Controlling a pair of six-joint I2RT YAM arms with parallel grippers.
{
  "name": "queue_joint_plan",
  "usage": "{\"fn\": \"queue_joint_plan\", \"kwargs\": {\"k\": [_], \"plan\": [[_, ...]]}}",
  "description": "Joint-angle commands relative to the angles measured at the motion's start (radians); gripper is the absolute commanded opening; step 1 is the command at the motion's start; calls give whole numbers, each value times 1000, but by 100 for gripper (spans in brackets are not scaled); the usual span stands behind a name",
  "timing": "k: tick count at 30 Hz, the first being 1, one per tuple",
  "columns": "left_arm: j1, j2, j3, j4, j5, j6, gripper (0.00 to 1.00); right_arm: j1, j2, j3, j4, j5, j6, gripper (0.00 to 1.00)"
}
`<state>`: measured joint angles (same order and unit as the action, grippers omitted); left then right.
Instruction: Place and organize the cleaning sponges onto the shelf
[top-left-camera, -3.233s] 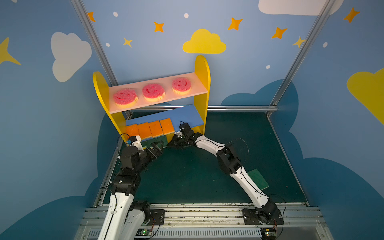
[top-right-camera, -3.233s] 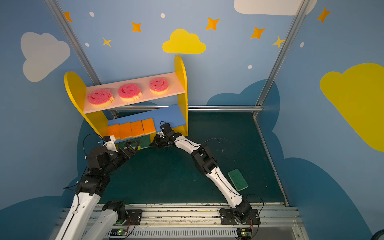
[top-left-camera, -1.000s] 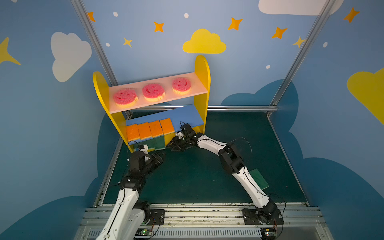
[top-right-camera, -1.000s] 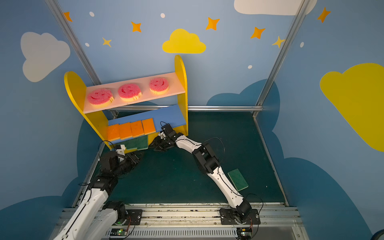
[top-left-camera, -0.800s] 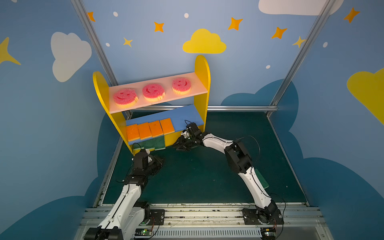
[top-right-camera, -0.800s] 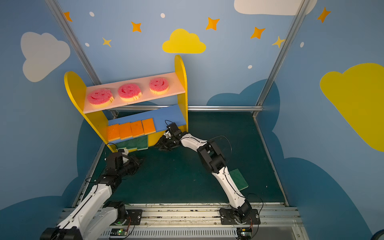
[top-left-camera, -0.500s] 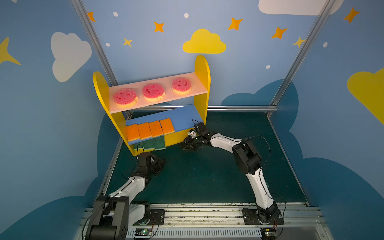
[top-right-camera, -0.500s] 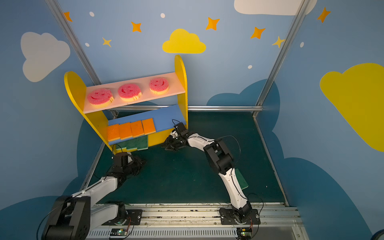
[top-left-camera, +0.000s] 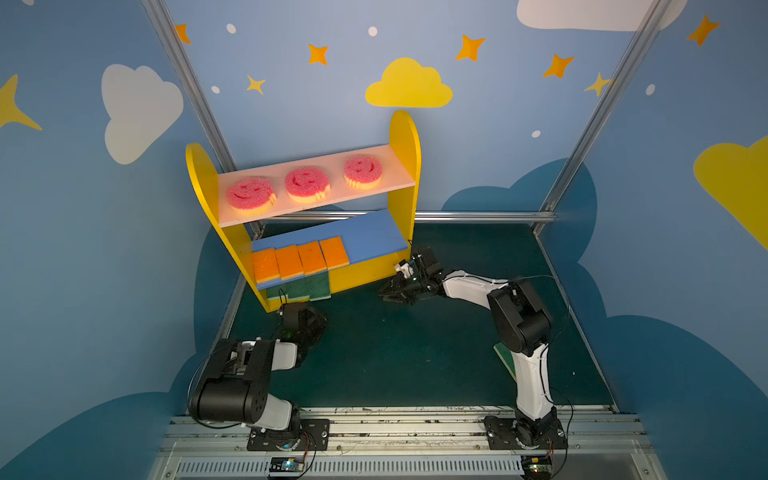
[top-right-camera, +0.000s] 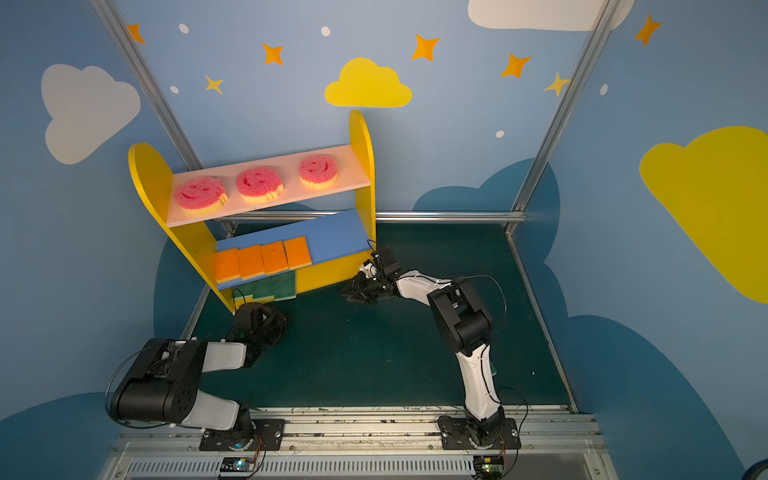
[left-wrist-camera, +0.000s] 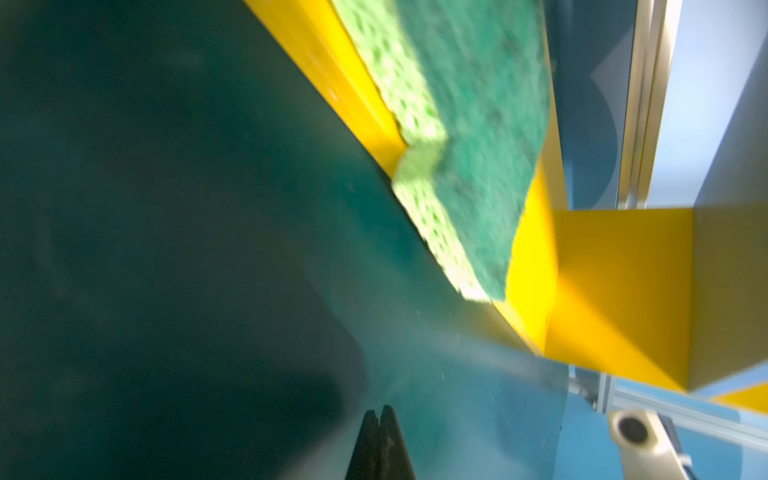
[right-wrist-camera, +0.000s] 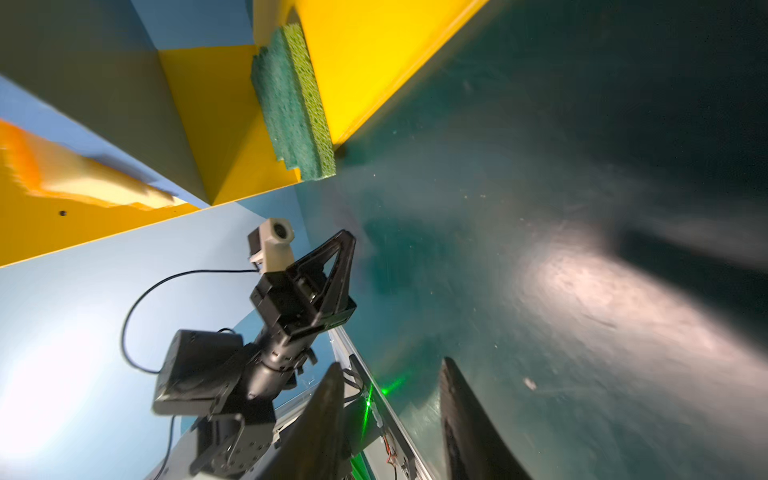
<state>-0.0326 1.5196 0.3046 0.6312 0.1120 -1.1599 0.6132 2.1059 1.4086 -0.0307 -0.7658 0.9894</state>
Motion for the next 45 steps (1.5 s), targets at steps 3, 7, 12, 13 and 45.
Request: {"fn": "queue_joint_plan", "kwargs": {"k": [3, 7, 12, 13, 45], "plan": [[9, 146, 5, 215, -19, -74, 3, -26, -39, -53, 72, -32, 9, 37], [23, 265, -2, 365, -11, -108, 3, -36, -37, -73, 95, -38, 20, 37], [45, 422, 5, 575, 38, -139, 3, -41, -31, -76, 92, -43, 20, 36], [50, 460, 9, 622, 50, -154, 3, -42, -30, -76, 93, -43, 20, 36], [88, 566, 112, 589, 90, -111, 3, -66, -92, -108, 50, -44, -4, 35]]}}
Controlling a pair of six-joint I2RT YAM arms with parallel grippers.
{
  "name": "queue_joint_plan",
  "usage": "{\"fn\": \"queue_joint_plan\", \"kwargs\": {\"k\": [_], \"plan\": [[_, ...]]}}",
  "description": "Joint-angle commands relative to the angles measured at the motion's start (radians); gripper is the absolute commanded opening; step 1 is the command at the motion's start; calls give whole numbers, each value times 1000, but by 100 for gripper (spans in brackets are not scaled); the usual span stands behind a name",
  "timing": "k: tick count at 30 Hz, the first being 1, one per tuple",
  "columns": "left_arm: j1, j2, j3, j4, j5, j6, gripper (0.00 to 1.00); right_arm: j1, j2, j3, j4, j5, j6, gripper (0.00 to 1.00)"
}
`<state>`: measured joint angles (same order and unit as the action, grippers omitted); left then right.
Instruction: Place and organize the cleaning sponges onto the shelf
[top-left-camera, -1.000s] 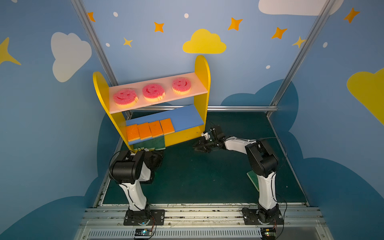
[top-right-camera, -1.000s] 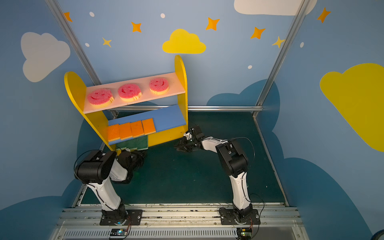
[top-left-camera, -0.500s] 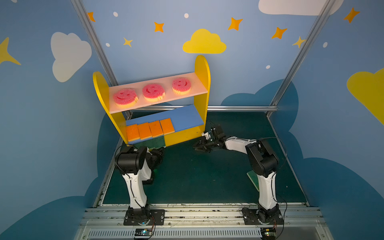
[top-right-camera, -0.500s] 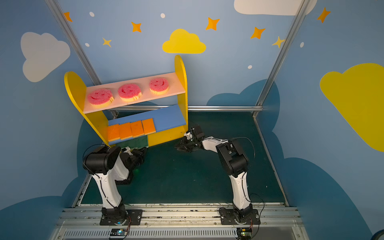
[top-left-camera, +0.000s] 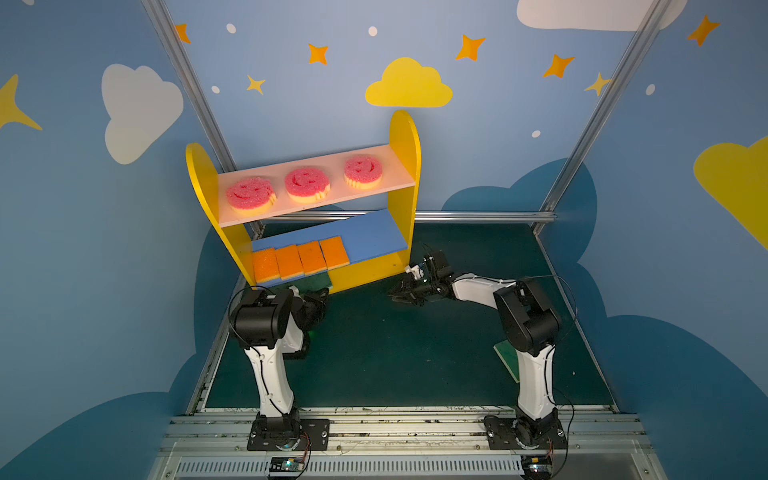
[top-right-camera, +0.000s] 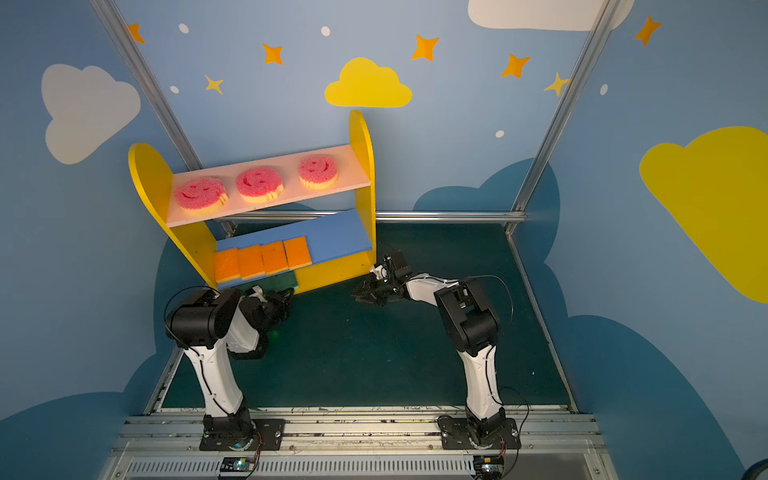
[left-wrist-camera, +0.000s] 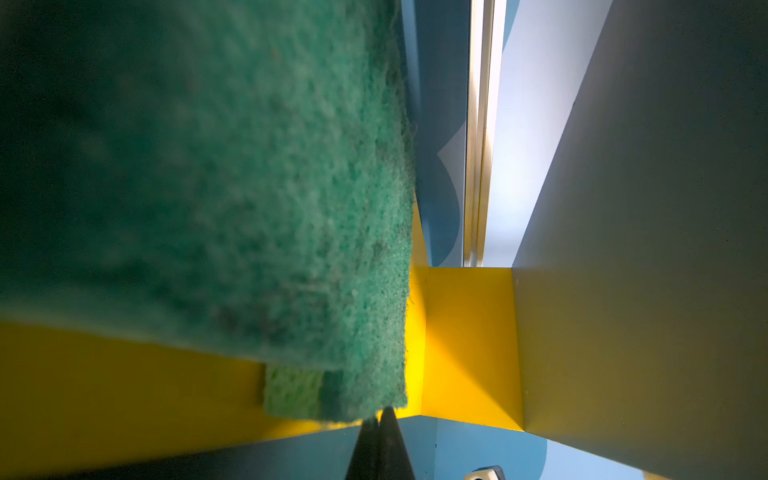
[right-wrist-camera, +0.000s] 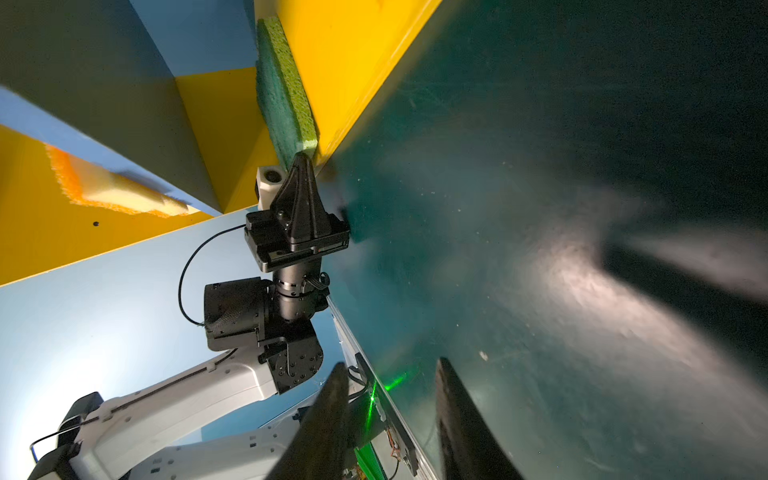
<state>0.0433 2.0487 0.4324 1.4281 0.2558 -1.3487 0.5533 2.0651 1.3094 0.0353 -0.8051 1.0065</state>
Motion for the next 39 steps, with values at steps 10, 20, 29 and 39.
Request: {"fn": "queue_joint_plan", "kwargs": {"k": [10, 20, 29, 39], "plan": [[-15, -102, -126, -271, -79, 104, 45, -38, -162, -28, -107, 0, -79, 39], [-176, -328, -130, -527, -71, 216, 73, -184, -399, -169, -354, 52, -250, 50], [-431, -697, -5, -1088, -237, 446, 99, -420, -616, -479, -342, 110, -273, 61], [-595, -694, 122, -1229, -248, 485, 99, -449, -684, -510, -665, 494, -357, 58]]}}
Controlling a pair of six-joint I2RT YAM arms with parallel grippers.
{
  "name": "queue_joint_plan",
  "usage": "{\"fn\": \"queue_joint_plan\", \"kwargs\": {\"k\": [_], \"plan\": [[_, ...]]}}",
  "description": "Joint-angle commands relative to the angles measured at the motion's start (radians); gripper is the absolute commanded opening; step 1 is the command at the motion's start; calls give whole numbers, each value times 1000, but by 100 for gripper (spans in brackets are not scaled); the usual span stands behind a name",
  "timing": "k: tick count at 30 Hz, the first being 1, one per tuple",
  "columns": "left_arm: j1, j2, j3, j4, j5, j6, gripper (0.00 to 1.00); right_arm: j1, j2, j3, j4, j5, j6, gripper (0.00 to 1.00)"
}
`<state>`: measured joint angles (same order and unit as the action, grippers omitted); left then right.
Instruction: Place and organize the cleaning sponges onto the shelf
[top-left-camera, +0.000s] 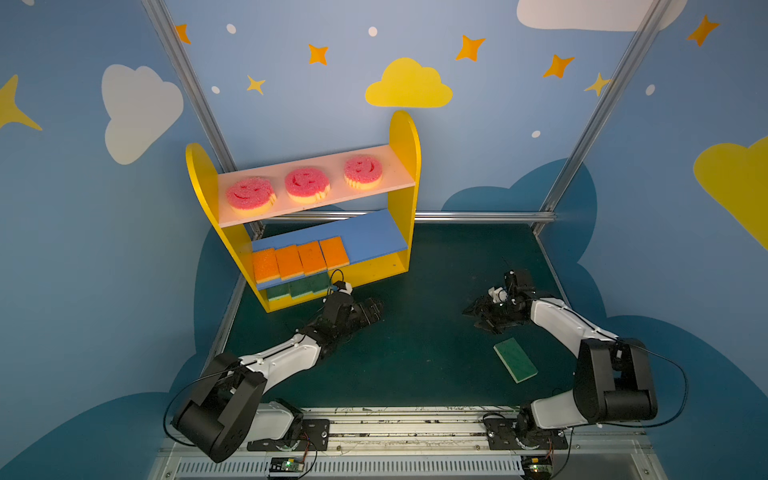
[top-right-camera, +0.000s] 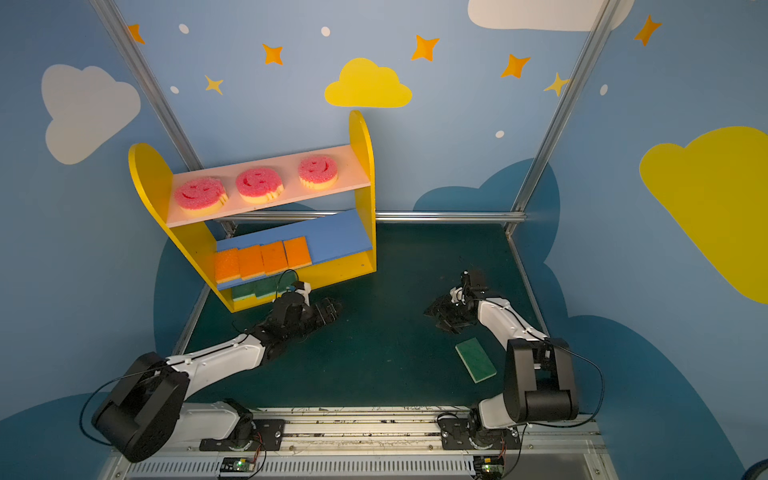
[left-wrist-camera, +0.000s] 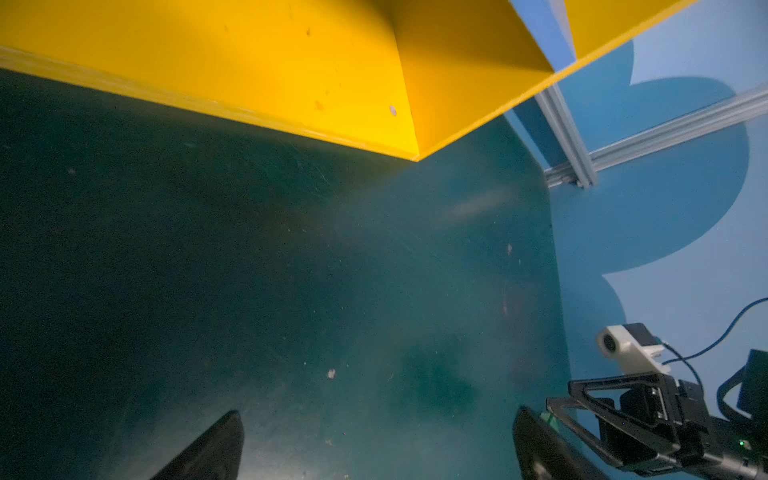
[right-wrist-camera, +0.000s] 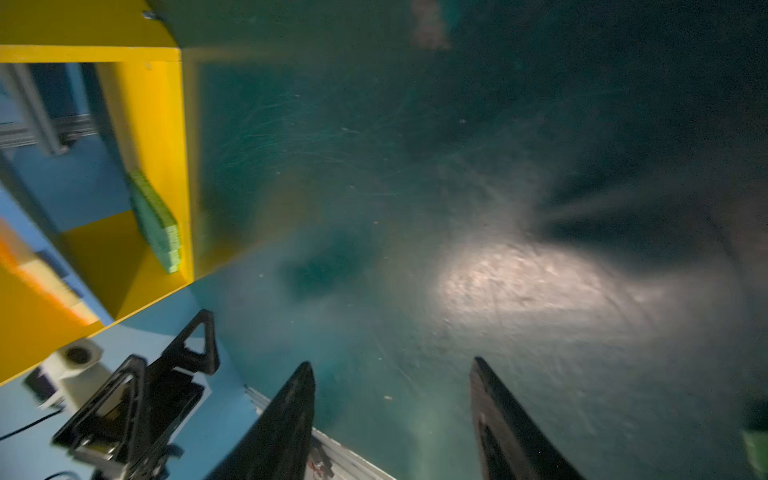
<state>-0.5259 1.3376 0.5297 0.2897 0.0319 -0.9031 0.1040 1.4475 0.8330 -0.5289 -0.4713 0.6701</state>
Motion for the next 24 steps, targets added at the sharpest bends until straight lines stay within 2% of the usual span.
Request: {"fn": "queue_joint_plan", "kwargs": {"k": [1, 5, 13, 18, 19, 24], "plan": [[-31, 25, 29, -91, -30, 40, 99, 0, -93, -50, -108, 190, -16, 58], [-50, 55, 39, -79, -37, 32, 99, -24, -206, -95, -158, 281, -9, 59], [-70, 62, 61, -74, -4, 31, 99, -155, -329, -198, -193, 269, -90, 60], [-78, 41, 71, -94, -12, 50, 99, -182, -306, -244, -159, 278, -96, 61], [-77, 40, 74, -102, -13, 51, 100, -185, -285, -248, -154, 278, -66, 61], [-75, 41, 56, -100, -29, 51, 99, -183, -168, -213, -148, 228, -83, 59]]}}
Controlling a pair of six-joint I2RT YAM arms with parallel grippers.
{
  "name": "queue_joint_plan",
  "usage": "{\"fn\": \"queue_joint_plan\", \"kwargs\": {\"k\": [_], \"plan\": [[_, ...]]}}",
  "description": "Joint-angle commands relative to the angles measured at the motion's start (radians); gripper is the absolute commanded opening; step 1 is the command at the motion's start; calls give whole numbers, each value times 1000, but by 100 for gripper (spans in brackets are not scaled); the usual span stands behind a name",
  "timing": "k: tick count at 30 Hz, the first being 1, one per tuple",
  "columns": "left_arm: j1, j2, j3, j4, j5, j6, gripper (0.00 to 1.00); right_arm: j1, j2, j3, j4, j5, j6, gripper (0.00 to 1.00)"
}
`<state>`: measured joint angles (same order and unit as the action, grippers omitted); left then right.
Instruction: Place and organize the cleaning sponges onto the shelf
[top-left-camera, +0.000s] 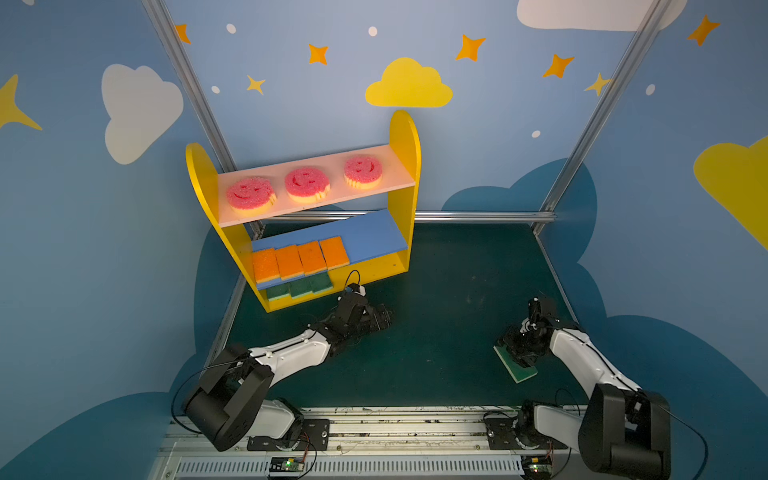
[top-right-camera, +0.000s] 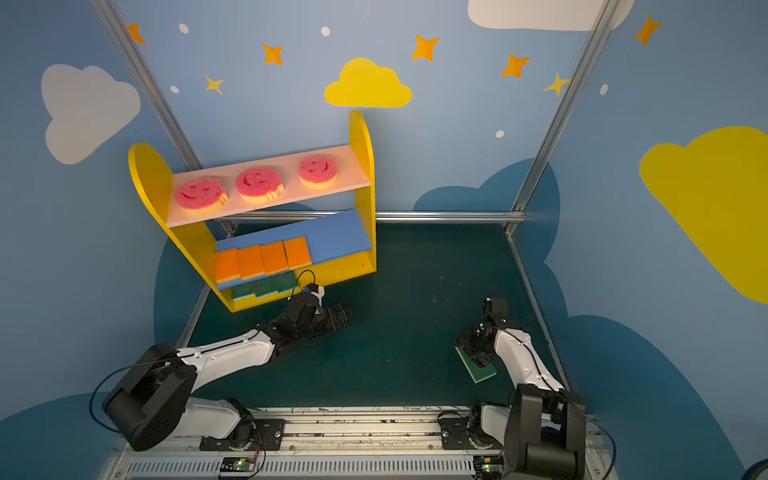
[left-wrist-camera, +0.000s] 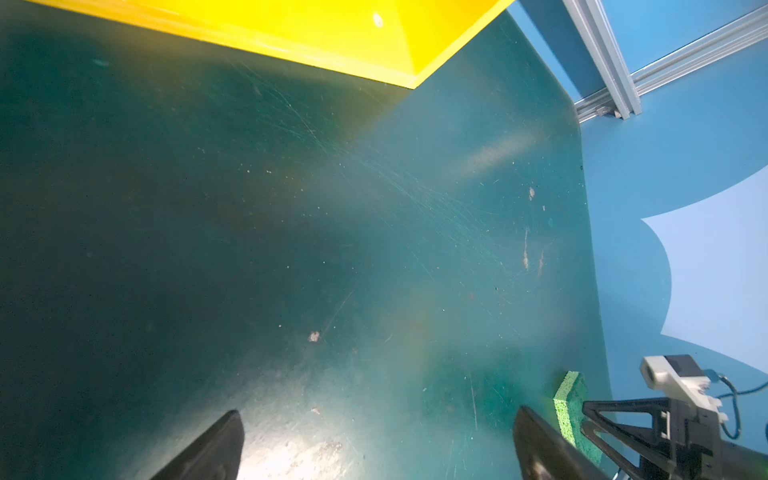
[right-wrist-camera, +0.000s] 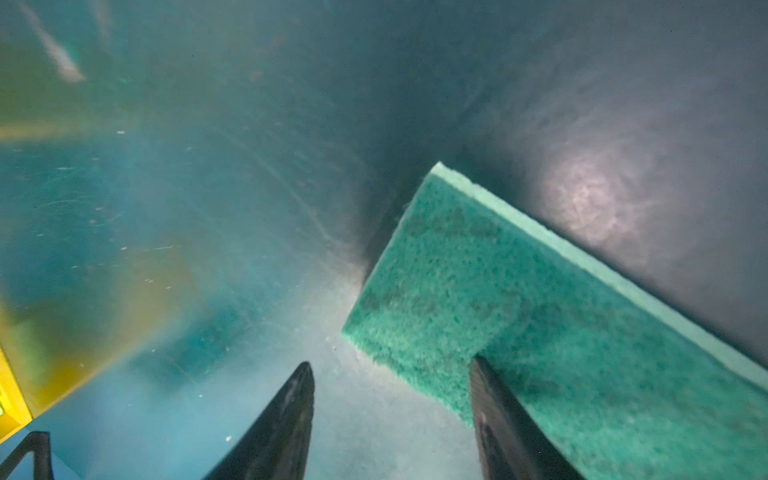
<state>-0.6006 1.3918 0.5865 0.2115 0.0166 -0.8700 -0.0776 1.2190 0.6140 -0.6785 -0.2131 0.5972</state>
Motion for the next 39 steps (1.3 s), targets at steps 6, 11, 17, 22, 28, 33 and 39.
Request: {"fn": "queue_joint_plan", "kwargs": {"k": [6, 11, 17, 22, 28, 33, 39], "plan": [[2, 1, -16, 3, 2, 0, 99, 25, 231, 21, 46, -147, -21, 52], [8, -22, -30, -3, -7, 5, 100, 44, 231, 23, 64, -155, -16, 38], [24, -37, -50, -7, 2, 2, 99, 54, 244, 27, 88, -189, -11, 19], [35, -58, -66, -12, 8, -2, 99, 69, 225, 38, 91, -208, -8, 3], [48, -105, -72, -40, 11, 4, 99, 156, 176, 96, 104, -263, 21, 0], [74, -158, -70, -77, 23, 10, 99, 325, 167, 194, 124, -288, 48, 0], [119, -236, -83, -101, 70, 29, 97, 481, 202, 320, 136, -335, 45, 13]]}}
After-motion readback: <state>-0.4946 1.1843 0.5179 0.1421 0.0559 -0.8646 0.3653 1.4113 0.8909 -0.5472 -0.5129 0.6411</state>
